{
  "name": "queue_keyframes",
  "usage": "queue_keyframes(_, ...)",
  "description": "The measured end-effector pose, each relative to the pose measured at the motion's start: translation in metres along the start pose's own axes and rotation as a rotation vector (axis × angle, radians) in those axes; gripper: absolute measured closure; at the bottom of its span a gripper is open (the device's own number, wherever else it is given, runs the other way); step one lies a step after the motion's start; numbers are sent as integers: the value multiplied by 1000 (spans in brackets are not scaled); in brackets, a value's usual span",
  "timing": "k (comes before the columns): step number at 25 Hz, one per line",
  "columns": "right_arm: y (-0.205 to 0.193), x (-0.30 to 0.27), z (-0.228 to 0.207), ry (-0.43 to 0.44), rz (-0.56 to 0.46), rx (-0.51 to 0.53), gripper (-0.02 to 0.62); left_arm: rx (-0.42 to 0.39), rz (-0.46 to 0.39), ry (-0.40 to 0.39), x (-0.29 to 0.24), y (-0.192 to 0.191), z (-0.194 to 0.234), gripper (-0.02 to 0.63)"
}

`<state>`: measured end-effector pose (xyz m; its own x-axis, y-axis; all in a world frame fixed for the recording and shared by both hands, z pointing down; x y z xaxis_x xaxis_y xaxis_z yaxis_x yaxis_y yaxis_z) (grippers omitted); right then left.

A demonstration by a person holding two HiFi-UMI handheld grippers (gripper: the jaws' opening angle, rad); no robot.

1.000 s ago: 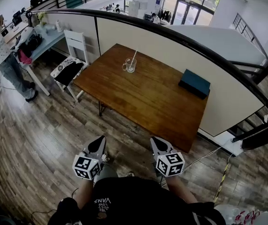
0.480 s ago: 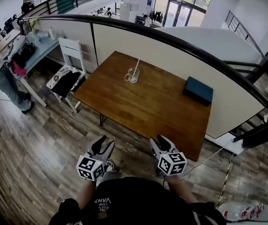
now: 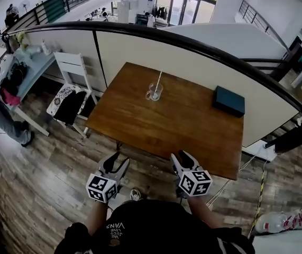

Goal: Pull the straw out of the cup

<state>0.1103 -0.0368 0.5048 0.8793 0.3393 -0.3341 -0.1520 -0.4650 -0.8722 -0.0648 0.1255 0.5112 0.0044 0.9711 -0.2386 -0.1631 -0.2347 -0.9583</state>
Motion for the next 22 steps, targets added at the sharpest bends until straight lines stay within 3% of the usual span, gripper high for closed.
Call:
queue_keyframes(9,-6,-36,16,-79,22,-35,462,13,29,-72,-22,3,59,431)
queue_keyframes(13,-1,-49,3,-97,32,-41,462,24,36,-99,-46,2,65,431)
queue_keyframes(22,27,-103,-41,-70,61,-25,462,34,21,-78,-115,25,93,426)
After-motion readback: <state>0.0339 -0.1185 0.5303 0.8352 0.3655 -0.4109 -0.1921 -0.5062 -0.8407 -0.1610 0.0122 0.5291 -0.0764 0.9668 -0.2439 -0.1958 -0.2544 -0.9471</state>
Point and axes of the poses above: the fingertips, and each gripper's own axes: x backward along the fingers, z to its left, y out of its top, the point moved 3 cm from there along x, backward along the fingers, and after that the axes turned 2 degrees about -x, right-handed, at the moved point
